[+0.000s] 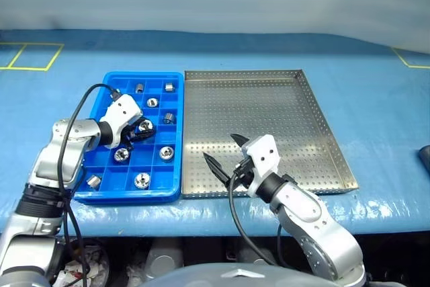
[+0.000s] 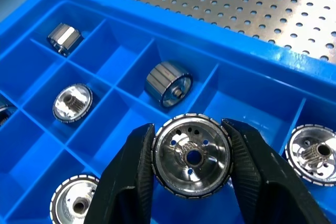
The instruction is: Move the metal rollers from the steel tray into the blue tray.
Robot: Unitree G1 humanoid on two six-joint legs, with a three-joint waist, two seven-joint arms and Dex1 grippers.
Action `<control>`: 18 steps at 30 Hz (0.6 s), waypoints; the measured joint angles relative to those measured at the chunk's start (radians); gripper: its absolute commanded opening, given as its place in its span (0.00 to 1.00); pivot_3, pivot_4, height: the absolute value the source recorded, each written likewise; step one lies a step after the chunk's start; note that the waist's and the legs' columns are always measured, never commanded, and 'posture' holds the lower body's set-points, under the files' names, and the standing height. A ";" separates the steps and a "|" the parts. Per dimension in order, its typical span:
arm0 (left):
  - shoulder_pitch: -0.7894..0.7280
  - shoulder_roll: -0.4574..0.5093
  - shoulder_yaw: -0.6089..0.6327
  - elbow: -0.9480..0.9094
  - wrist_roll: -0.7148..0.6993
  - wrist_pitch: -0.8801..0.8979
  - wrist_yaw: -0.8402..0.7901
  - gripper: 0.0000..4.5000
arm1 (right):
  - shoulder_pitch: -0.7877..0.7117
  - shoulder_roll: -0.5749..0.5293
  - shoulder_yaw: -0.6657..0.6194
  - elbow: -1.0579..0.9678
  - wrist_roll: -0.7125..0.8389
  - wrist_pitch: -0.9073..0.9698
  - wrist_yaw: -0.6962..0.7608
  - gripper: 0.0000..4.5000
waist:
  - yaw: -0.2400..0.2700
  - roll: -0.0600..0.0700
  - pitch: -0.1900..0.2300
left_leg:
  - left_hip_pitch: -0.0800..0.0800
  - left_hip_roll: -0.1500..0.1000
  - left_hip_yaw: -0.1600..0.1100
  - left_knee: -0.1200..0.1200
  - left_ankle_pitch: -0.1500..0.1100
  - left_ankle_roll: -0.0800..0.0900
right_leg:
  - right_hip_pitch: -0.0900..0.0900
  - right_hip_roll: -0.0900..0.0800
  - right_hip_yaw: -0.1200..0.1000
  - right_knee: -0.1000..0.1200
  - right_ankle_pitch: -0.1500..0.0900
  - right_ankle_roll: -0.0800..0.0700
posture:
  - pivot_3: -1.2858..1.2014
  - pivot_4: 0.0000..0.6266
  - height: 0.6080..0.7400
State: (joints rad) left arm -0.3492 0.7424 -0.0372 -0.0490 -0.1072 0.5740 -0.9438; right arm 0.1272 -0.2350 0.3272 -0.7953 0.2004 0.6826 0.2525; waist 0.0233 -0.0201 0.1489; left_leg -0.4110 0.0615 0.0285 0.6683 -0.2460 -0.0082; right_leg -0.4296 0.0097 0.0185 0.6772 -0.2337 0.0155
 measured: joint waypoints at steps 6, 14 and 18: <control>0.003 0.001 -0.021 0.000 -0.018 0.013 -0.007 0.54 | 0.000 0.004 0.012 0.000 -0.001 -0.002 -0.012 1.00 | -0.001 0.000 0.000 | 0.000 0.000 0.000 0.000 0.000 0.000 | 0.000 0.000 0.000 0.000 0.000 0.000 | 0.55 0.24 1.00; -0.010 0.003 -0.033 0.000 -0.051 0.030 -0.031 0.99 | 0.019 -0.001 0.011 -0.007 -0.001 -0.002 -0.031 1.00 | -0.007 0.000 0.000 | 0.000 0.000 0.000 0.000 0.000 0.000 | 0.000 0.000 0.000 0.000 0.000 0.000 | 0.54 0.24 1.00; -0.013 -0.008 0.001 -0.039 -0.107 0.030 -0.036 0.99 | 0.038 -0.008 0.009 -0.026 0.001 -0.002 -0.034 1.00 | -0.009 0.000 0.000 | 0.000 0.000 0.000 0.000 0.000 0.000 | 0.000 0.000 0.000 0.000 0.000 0.000 | 0.54 0.24 1.00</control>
State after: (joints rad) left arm -0.3621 0.7344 -0.0360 -0.0880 -0.2142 0.6041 -0.9795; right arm 0.1649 -0.2434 0.3360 -0.8215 0.2010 0.6811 0.2188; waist 0.0142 -0.0204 0.1488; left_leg -0.4110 0.0616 0.0288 0.6684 -0.2460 -0.0082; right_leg -0.4296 0.0094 0.0187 0.6771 -0.2337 0.0153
